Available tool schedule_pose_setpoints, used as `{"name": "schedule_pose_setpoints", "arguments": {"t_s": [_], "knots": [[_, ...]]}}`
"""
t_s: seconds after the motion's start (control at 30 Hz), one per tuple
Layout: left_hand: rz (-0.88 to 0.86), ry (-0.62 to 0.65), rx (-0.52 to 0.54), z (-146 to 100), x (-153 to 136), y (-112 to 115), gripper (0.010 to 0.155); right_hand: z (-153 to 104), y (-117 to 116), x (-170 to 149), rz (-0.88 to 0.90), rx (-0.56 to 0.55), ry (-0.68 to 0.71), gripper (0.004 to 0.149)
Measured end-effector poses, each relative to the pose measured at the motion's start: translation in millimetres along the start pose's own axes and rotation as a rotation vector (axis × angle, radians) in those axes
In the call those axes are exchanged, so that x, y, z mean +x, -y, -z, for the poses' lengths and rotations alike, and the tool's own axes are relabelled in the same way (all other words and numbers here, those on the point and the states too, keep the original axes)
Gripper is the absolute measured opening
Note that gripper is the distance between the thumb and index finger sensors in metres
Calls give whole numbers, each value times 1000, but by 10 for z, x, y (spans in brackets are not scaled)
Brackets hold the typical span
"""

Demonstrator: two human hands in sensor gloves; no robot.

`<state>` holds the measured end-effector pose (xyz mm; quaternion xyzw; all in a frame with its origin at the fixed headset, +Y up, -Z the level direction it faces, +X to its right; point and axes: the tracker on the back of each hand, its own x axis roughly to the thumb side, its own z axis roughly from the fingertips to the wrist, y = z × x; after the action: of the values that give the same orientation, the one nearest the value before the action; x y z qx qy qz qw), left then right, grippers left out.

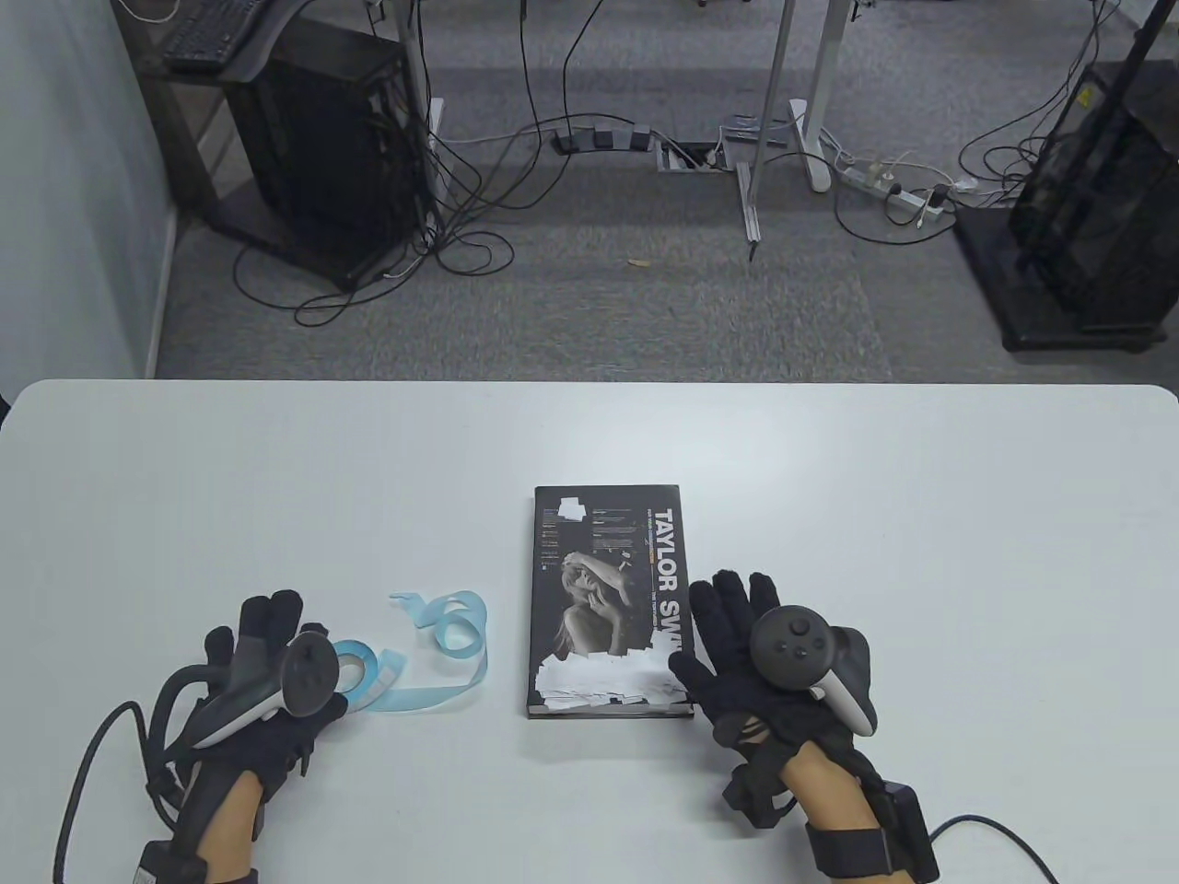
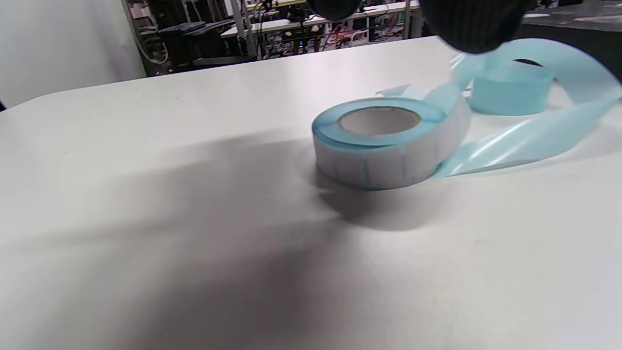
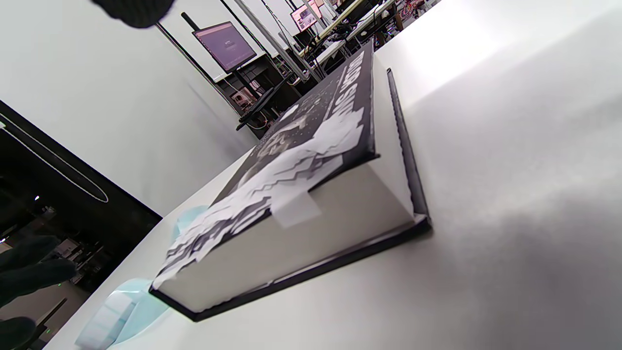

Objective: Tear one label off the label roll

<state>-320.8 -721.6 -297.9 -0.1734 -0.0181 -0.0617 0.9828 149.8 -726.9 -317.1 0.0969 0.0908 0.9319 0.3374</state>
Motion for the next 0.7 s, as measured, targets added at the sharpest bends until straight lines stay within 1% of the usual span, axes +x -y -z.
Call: {"name": "schedule_pose_setpoints", "arguments": {"t_s": [0.13,0.2,0.37,0.43,0.57,0.7], "knots": [[-20,-16,-54,15,-37,36,82,0,-16,-5,-9,9,-1,75],[-15,5,-70,44,0,66,81,2,-23,-7,-10,13,-2,75],[61,45,-123,142,123,152,70,9,-55,-4,-23,29,-2,75],[73,54,-143,182,145,190,69,15,-64,-6,-25,35,-3,75],[54,67,-148,251,170,229,68,20,-75,-4,-30,47,-9,75],[55,81,-145,295,187,249,63,22,-78,-2,-32,49,-11,75]]}}
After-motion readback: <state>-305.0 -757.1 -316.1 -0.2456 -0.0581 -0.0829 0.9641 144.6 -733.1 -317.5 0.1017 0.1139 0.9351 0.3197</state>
